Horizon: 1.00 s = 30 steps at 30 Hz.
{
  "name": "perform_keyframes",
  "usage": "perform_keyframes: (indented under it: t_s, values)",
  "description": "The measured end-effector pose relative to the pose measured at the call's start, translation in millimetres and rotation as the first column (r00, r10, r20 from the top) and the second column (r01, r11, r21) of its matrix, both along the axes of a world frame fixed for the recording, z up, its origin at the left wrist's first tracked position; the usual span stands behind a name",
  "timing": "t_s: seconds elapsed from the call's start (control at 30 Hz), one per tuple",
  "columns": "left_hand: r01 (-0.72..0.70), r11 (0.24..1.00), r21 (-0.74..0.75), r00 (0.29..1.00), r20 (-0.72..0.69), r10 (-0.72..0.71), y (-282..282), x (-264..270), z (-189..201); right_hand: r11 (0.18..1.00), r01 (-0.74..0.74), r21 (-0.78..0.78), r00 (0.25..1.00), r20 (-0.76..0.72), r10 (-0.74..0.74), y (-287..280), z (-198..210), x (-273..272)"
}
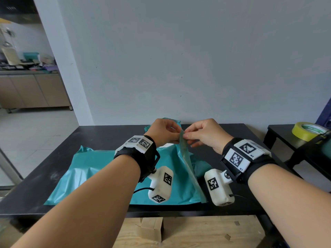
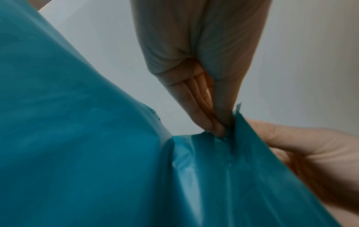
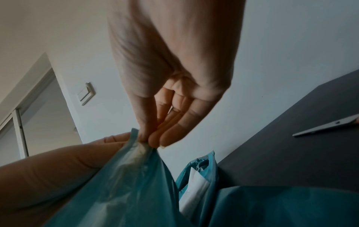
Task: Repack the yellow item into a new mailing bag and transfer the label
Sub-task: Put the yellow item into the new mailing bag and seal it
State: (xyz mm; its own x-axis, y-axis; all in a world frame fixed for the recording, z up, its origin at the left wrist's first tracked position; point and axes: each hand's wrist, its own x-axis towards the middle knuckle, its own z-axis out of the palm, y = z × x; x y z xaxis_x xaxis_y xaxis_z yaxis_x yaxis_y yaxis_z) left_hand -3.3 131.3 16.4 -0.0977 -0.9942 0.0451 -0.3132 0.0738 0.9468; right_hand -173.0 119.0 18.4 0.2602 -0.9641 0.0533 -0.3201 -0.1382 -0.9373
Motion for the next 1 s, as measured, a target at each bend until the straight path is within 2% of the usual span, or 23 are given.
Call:
perform_keyframes:
  t_s: [0.1, 0.23, 0.33, 0.63, 0.87, 1.0]
  values:
    - [0.003, 1.0, -0.019, 1.0, -0.023, -0.003, 1.1, -1.9, 1.2, 0.999, -0.013, 0.047, 0.999, 0.033, 0.011, -1.4, -1.0, -2.0]
    - [0.004, 0.999, -0.035, 1.0, -0.012, -0.005, 0.9, -3.2, -0.1, 0.998, -0.033, 0.059, 0.999, 0.006, 0.032, 0.0, -2.0, 0.0]
    - [-0.03, 0.999, -0.044, 1.0, -0.012, 0.029, -2.2, -3.1, -1.8, 0.999, 0.002, 0.052, 1.0, 0.029, -0.004, -0.4, -2.4, 1.5]
    - [-0.108, 0.981, -0.158, 0.983, 0.128, 0.129, -6.8, -5.8, -2.9, 0.998, 0.035, 0.043, 0.999, 0.036, -0.037, -5.2, -4.5, 2.6]
    - [-0.104, 0.986, -0.127, 0.987, 0.111, 0.118, -5.2, -5.0, -5.5, 0.998, 0.04, 0.056, 0.999, 0.03, -0.041, -6.5, -3.0, -1.3]
    - [-0.119, 0.988, -0.096, 0.985, 0.113, 0.129, -7.0, -7.0, -9.9, 1.0, 0.029, 0.011, 0.998, -0.052, -0.029, -5.8, -1.0, -0.8]
